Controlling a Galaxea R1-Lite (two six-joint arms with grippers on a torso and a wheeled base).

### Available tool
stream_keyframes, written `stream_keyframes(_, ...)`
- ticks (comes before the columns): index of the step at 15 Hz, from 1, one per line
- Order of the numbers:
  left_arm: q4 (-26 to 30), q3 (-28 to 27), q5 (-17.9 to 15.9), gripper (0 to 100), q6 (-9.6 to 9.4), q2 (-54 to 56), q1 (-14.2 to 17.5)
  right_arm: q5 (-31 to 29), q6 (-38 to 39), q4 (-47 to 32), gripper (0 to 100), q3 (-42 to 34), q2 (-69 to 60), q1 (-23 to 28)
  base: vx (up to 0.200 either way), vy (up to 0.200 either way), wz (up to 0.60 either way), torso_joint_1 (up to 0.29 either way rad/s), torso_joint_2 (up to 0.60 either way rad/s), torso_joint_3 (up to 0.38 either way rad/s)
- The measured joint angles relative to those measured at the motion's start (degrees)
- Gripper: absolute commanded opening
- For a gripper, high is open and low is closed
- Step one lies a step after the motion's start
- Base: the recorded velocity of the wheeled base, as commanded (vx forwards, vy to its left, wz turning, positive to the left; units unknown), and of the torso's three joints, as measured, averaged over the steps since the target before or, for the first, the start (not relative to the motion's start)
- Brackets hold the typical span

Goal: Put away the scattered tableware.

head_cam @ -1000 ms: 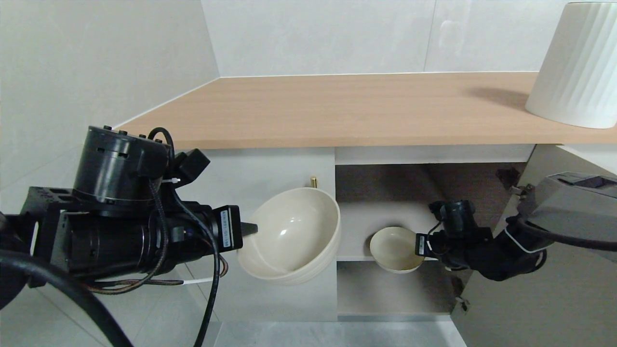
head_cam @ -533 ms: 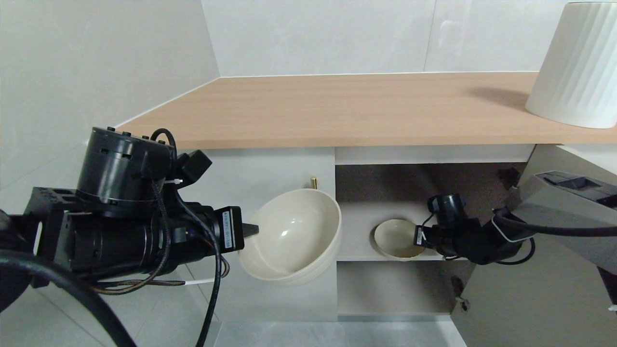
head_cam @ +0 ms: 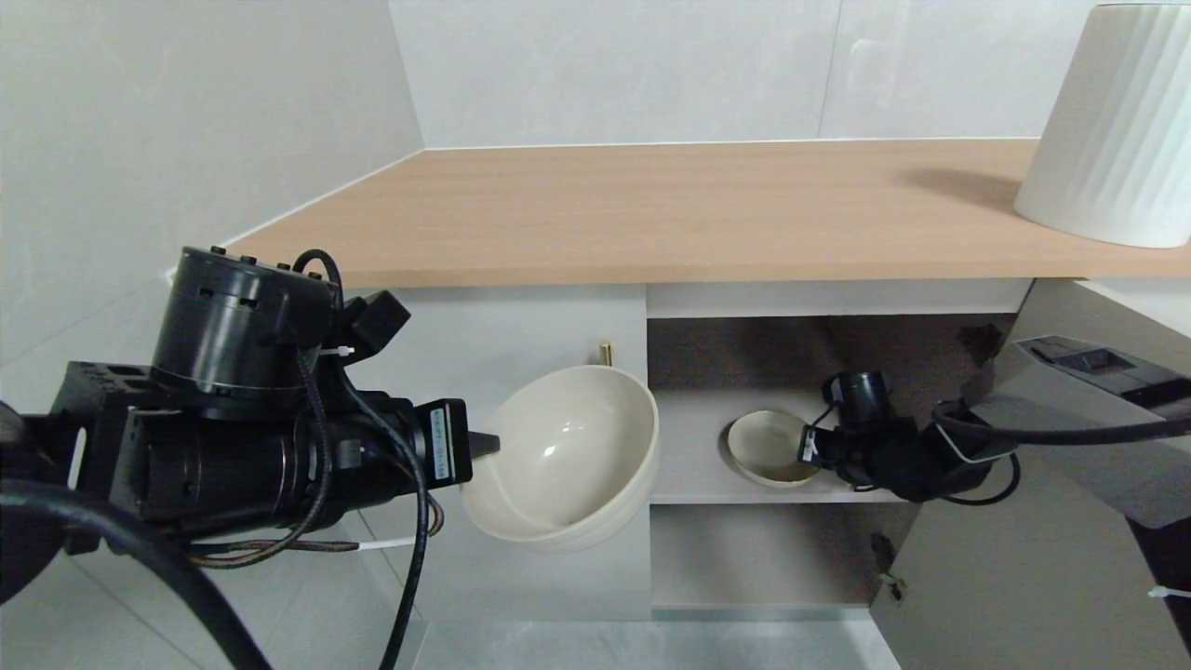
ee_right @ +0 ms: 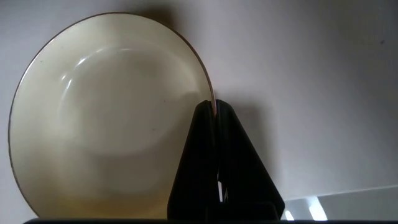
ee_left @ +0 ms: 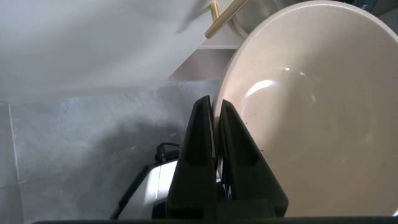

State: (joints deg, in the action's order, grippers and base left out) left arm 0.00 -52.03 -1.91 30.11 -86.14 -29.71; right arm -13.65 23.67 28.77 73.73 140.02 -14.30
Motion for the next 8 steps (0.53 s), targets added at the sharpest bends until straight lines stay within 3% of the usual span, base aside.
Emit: stream_keyframes(8, 0.00, 0.00, 0.00, 0, 0.02, 0.00, -0.11, -0.27, 0.82, 0.02, 0, 1.13, 0.55, 0.00, 0.000, 0.000, 0.00, 0.000, 0.00, 0.000)
